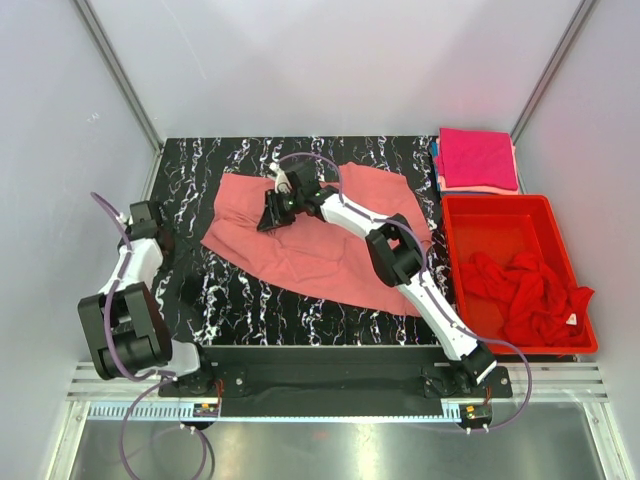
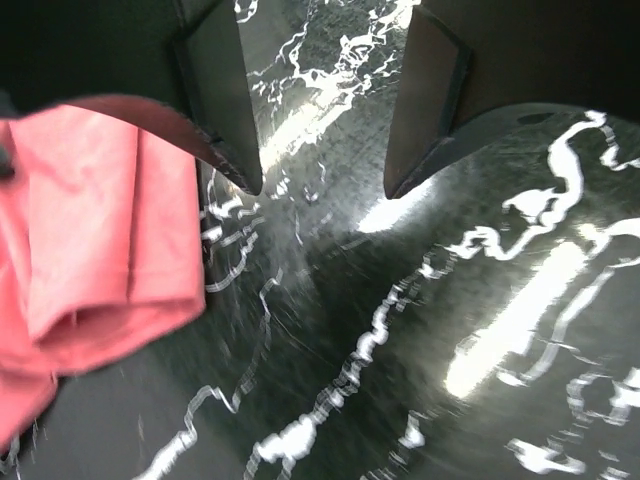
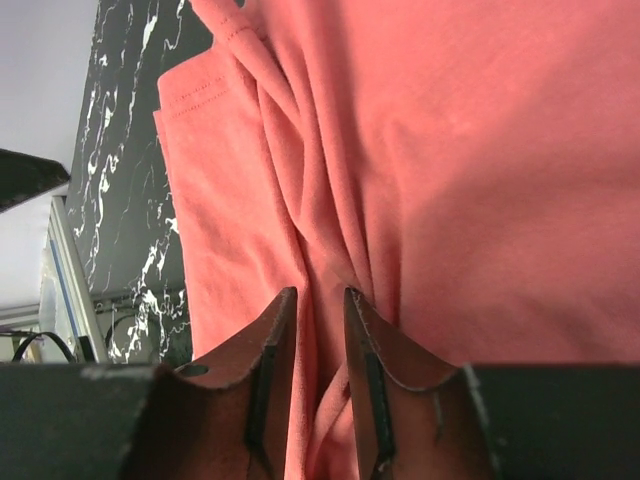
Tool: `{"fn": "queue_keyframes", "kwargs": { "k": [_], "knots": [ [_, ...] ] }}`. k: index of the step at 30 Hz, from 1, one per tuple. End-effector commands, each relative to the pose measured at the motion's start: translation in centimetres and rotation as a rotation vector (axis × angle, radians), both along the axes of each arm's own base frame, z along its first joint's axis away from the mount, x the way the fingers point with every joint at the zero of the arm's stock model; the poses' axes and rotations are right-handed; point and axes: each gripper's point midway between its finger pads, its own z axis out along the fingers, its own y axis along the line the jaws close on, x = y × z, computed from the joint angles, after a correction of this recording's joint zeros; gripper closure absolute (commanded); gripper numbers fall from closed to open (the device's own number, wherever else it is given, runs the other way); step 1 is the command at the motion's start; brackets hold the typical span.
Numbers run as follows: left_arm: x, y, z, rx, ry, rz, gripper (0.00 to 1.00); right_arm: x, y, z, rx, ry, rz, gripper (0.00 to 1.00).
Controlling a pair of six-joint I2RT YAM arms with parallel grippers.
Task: Fold and stack the t-shirts
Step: Fold the tshirt
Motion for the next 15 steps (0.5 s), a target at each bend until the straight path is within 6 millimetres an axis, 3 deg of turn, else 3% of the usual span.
{"fn": "queue_keyframes", "kwargs": {
  "k": [1,6,8,15],
  "knots": [
    [3.0,-2.0,0.5,-0.071,-0.121,-0.146,0.45,-1.0,1.4,2.7,0.053,-0.024,0.040,0.66],
    [4.2,-2.9,-1.7,-0.115,-0.033,-0.215,0.49,-1.7,1.7,1.3,0.039,0.012,0.051,0.65],
    [4.2,-3.1,-2.2,-0.118,-0.032,-0.213,0.49,-1.9,1.5,2.1,0.047,-0.011,0.051,0.65],
    [5.7,-2.7,-0.6,-0.073,-0.072,-0.217,0.48,-1.5,1.4,6.7,0.075,-0.071,0.026,0.72]
  ]
}}
